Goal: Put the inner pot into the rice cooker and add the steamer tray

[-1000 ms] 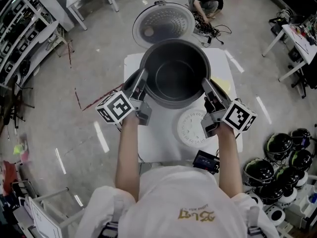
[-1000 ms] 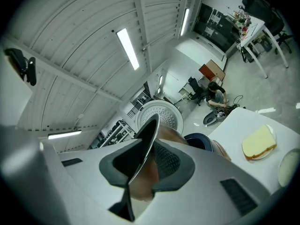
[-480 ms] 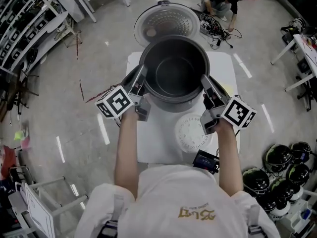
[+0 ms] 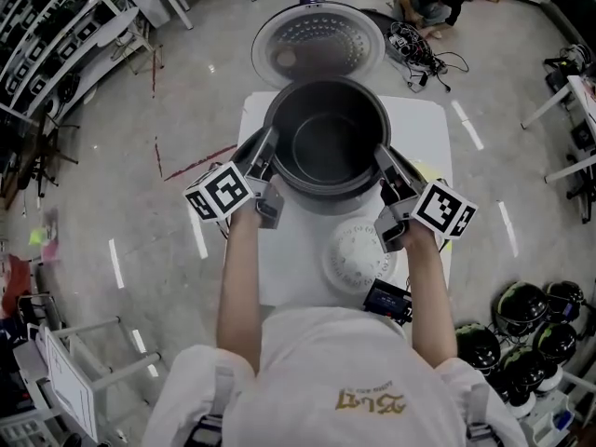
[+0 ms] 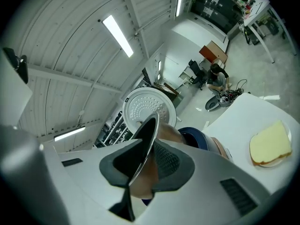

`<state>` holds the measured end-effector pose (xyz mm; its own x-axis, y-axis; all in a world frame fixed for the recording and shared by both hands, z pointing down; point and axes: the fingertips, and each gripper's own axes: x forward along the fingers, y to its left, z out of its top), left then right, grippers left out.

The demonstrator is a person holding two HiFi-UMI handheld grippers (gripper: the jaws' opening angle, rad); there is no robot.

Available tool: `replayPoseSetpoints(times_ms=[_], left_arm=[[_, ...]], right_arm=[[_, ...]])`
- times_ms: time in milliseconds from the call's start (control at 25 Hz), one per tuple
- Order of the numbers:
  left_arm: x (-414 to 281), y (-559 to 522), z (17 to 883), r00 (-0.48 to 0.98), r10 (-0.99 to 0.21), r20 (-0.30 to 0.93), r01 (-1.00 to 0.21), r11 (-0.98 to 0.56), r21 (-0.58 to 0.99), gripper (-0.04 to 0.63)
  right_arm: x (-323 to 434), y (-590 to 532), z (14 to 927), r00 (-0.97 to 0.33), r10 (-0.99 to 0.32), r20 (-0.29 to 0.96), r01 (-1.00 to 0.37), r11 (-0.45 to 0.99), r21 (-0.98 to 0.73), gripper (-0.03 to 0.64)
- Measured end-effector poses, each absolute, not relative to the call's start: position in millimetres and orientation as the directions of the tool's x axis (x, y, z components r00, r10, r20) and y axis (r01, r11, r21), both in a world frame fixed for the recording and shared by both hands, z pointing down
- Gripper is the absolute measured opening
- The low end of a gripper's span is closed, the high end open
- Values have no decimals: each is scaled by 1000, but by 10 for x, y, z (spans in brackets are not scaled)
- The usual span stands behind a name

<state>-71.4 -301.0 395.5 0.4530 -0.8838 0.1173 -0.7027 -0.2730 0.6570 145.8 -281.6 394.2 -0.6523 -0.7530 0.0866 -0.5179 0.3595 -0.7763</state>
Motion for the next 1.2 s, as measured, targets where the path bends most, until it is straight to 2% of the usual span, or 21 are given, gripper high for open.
replayPoseSetpoints(times_ms=[840, 1200], left_arm=[[-651, -3234, 4588, 425, -853, 302, -796, -193, 574, 95], [-583, -3268, 4615, 390, -845, 365, -880, -225, 419, 107]], right_arm=[[1469, -3047, 4578, -671, -696, 257, -586, 284, -759, 86], [1477, -3048, 4794, -663, -653, 365, -686, 335, -646, 112]])
